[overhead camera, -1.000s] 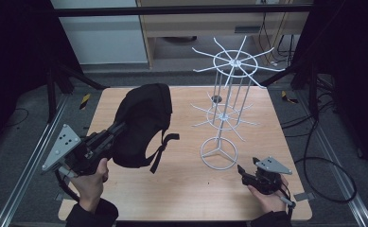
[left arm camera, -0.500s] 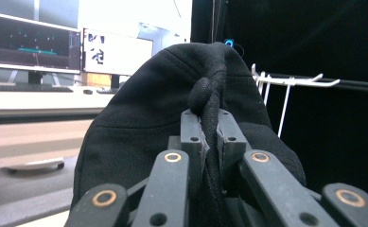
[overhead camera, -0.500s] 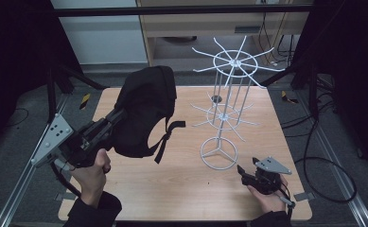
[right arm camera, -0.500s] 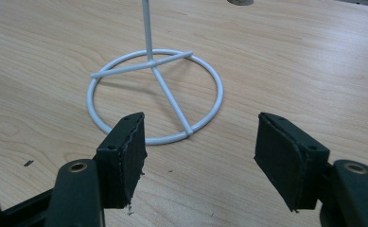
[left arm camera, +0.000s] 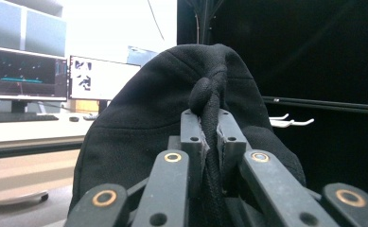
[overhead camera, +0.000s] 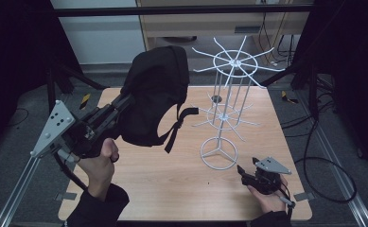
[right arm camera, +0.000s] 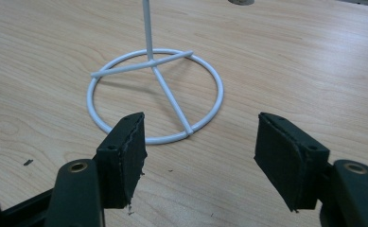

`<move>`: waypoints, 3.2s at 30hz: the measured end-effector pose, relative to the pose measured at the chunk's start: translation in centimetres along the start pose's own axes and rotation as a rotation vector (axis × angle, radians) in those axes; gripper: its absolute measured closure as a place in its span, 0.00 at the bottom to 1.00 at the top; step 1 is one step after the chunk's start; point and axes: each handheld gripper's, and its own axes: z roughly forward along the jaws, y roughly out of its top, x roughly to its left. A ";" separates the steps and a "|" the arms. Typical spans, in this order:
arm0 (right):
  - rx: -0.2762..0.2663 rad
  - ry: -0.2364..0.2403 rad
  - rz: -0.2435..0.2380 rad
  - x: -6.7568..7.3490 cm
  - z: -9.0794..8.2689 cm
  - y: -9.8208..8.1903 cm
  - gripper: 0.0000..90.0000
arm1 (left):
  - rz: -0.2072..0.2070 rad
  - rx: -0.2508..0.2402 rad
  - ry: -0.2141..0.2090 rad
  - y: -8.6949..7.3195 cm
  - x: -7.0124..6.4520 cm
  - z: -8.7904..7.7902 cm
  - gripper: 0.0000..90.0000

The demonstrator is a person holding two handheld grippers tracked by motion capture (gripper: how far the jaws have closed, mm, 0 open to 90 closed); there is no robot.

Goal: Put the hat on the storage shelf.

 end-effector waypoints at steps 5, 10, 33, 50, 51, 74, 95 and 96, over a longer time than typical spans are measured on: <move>0.002 0.002 0.004 0.0 0.0 0.0 0.38 | 0.009 0.007 -0.018 -0.1 -0.6 0.9 0.93; 0.002 0.004 0.003 0.0 0.0 0.0 0.38 | 0.012 0.016 -0.038 -0.3 -1.0 1.8 0.93; 0.008 0.006 -0.011 0.0 0.2 -0.1 0.38 | -0.030 0.163 -0.104 -4.2 -0.3 4.5 0.92; 0.018 0.009 -0.012 0.1 0.2 -0.1 0.38 | -0.026 0.281 -0.101 -7.5 -0.2 5.3 0.87; 0.018 0.009 -0.012 0.1 0.2 -0.1 0.38 | -0.023 0.299 -0.100 -7.9 -0.3 5.5 0.86; 0.021 0.009 -0.001 0.1 0.2 -0.2 0.37 | 0.010 0.375 -0.074 -10.0 0.9 2.3 0.52; 0.028 -0.007 0.026 -0.4 0.3 -0.6 0.26 | -0.055 0.702 0.295 -21.3 8.9 -8.1 0.34; 0.030 -0.008 0.032 -0.4 0.3 -0.6 0.25 | -0.055 0.702 0.295 -21.3 8.9 -8.1 0.33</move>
